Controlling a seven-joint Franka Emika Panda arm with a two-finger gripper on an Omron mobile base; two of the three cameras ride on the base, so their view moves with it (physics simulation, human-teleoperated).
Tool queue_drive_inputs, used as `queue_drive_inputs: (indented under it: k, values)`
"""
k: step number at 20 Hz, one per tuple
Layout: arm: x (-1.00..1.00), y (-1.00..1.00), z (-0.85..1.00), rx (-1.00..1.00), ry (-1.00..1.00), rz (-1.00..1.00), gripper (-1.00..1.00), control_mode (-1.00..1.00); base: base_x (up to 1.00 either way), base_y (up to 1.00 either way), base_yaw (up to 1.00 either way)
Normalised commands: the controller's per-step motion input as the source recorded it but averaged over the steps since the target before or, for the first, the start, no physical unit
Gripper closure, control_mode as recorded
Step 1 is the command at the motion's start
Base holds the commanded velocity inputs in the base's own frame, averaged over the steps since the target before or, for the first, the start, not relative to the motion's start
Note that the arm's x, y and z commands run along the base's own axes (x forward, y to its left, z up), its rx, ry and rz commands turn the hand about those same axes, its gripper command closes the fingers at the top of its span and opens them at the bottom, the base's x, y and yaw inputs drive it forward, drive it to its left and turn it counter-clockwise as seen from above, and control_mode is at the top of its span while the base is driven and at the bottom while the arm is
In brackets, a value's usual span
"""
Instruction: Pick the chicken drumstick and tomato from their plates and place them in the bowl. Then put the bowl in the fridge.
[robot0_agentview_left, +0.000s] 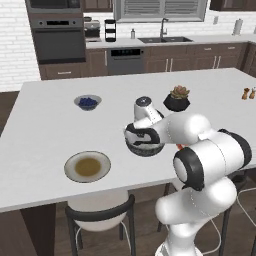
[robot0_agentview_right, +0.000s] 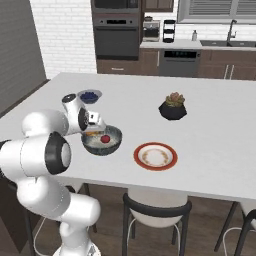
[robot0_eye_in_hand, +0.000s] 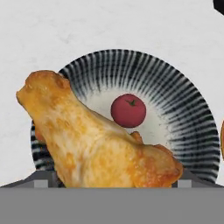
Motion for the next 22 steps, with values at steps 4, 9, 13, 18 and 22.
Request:
queue_drive_inputs:
  k: [4, 9, 13, 18, 22]
  values:
    - [0.32, 0.0, -0.56, 0.04, 0.08, 0.0, -1.0, -1.0, 0.0, 0.0, 0.0]
    - [0.04, -0.01, -0.04, 0.01, 0.0, 0.0, -1.0, -1.0, 0.0, 0.0, 0.0]
    - [0.15, -0.13, 0.11, 0.07, 0.0, -0.03, -1.0, -1.0, 0.0, 0.0, 0.0]
    - [0.25, -0.4, 0.1, 0.1, 0.0, -0.14, -1.0, -1.0, 0.0, 0.0, 0.0]
    - [0.39, -0.2, 0.0, 0.06, 0.0, -0.17, -1.0, -1.0, 0.0, 0.0, 0.0]
